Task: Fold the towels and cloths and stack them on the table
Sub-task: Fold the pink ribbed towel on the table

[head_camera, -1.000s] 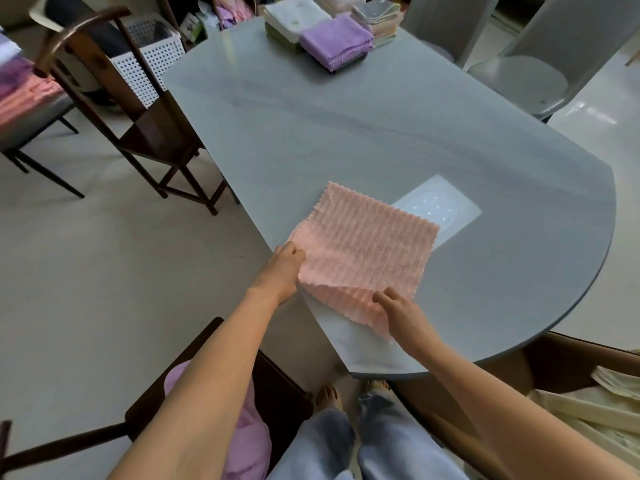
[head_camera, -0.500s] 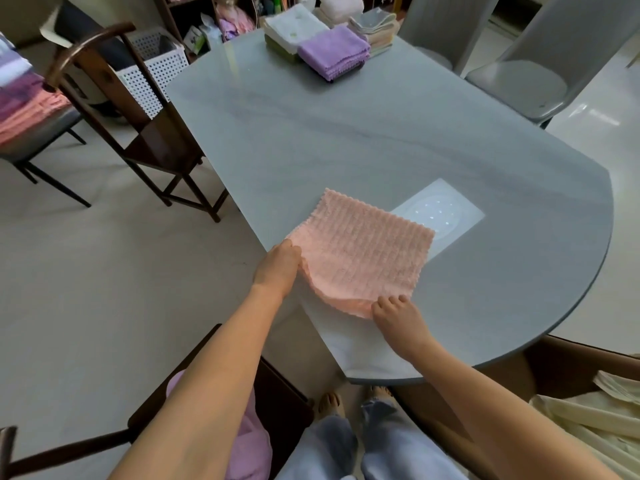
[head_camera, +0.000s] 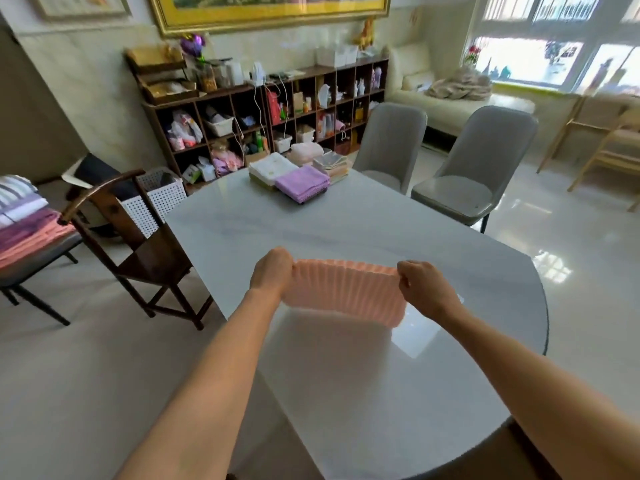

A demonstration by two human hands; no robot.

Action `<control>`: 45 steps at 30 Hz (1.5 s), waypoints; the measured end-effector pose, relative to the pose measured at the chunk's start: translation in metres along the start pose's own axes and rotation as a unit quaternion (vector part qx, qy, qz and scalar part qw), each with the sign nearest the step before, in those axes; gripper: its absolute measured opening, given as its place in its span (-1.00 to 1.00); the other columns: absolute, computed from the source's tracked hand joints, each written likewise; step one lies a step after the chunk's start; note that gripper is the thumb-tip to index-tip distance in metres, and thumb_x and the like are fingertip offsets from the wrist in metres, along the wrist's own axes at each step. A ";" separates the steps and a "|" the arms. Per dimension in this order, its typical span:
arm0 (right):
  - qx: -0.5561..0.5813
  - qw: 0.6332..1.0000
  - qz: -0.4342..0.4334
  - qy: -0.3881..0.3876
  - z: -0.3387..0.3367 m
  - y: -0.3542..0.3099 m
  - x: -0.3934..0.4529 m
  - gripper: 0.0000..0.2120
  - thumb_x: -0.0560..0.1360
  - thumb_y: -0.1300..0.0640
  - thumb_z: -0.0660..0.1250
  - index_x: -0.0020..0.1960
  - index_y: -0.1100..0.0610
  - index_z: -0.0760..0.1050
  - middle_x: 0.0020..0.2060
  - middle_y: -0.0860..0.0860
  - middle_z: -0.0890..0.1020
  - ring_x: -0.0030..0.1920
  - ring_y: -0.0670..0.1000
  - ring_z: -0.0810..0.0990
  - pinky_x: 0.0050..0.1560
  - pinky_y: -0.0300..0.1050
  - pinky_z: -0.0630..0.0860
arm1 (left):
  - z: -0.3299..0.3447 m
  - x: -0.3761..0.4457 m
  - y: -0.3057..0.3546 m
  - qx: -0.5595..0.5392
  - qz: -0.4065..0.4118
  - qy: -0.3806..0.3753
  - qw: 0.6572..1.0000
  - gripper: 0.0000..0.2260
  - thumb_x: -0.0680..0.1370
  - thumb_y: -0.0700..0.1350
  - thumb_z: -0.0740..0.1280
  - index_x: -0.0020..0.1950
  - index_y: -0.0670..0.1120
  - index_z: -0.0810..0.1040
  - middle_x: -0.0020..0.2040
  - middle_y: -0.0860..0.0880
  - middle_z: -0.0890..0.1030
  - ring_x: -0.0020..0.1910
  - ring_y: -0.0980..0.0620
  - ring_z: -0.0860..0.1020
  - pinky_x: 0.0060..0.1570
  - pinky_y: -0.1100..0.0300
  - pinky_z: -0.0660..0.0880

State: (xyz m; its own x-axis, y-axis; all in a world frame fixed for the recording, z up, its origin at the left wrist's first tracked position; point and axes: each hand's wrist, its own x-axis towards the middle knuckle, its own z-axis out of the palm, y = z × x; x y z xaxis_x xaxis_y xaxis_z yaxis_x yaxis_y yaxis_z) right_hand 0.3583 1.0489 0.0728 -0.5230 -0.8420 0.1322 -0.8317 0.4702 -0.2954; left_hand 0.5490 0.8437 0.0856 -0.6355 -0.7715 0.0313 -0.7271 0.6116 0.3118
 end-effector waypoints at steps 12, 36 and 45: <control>-0.095 0.991 0.040 0.084 -0.065 0.004 0.034 -0.76 0.45 0.49 0.06 -0.03 0.20 0.31 -0.16 0.25 0.59 -0.17 0.29 0.58 -0.29 0.08 0.44 | -0.050 0.023 0.048 0.102 0.104 -0.007 0.989 -0.81 0.49 -0.33 0.20 -0.08 -0.22 0.61 -0.04 -0.23 0.62 -0.06 -0.22 0.58 -0.16 0.08 0.45; -0.118 0.976 -0.054 -0.175 -0.061 0.048 0.056 -0.82 0.37 0.34 0.15 -0.32 0.11 0.28 -0.35 0.03 0.40 -0.24 0.09 0.42 -0.30 -0.08 0.31 | -0.035 0.044 0.077 0.116 0.060 -0.247 0.960 -0.75 0.47 -0.18 0.44 -0.34 -0.12 0.43 -0.31 -0.08 0.58 -0.22 -0.05 0.65 -0.10 0.09 0.60; -0.011 0.991 0.002 -0.131 -0.040 0.064 0.085 -0.77 0.43 0.50 0.19 -0.17 0.18 0.36 -0.20 0.11 0.47 -0.24 0.17 0.56 -0.44 -0.02 0.58 | -0.022 0.066 0.097 0.125 0.058 -0.125 0.983 -0.87 0.48 -0.38 0.26 -0.06 -0.23 0.56 -0.01 -0.24 0.58 0.03 -0.22 0.58 -0.12 0.10 0.44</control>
State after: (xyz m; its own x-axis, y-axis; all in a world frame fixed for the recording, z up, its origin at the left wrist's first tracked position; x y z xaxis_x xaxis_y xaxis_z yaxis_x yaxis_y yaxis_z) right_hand 0.2532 1.0180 0.1033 -0.4630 -0.8782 -0.1198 -0.8349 0.4775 -0.2738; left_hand 0.4418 0.8482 0.1394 -0.7391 -0.6461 -0.1903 -0.6673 0.7408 0.0765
